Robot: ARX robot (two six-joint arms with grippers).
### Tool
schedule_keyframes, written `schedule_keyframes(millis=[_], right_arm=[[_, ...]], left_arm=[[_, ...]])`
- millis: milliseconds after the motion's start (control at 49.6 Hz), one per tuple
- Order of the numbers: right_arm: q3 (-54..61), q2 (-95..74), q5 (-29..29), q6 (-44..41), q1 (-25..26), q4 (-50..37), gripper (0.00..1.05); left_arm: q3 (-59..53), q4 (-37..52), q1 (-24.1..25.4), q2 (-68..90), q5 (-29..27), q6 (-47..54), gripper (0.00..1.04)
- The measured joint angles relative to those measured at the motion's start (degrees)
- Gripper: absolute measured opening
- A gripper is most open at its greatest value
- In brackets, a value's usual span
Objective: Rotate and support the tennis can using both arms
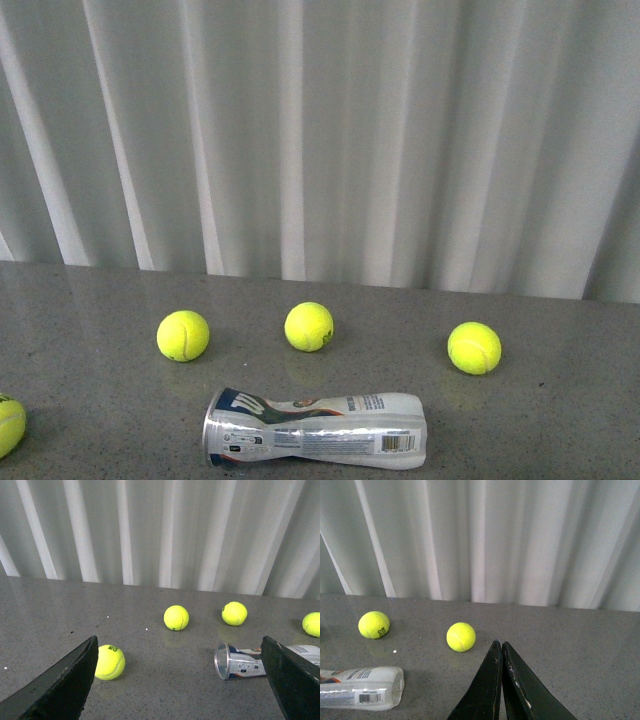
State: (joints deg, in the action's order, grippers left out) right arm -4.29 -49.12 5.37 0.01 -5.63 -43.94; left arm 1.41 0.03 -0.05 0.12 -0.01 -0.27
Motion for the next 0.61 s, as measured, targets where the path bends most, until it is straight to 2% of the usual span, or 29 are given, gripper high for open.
schedule_keyframes(millis=[81,161,605], right_arm=[[2.3,1.2,-4.4,0.0,3.0,-1.6,0.03],[3.5,4.6,-4.9,0.0,5.2,1.6,0.03],[4.0,23.5,-5.3,0.0,5.5,18.5,0.03]], left_arm=[[0.0,0.0,0.0,0.0,0.0,0.0,0.98],[0.0,0.0,0.0,0.0,0.0,0.0,0.98],[0.0,0.0,0.0,0.0,0.0,0.0,0.98]])
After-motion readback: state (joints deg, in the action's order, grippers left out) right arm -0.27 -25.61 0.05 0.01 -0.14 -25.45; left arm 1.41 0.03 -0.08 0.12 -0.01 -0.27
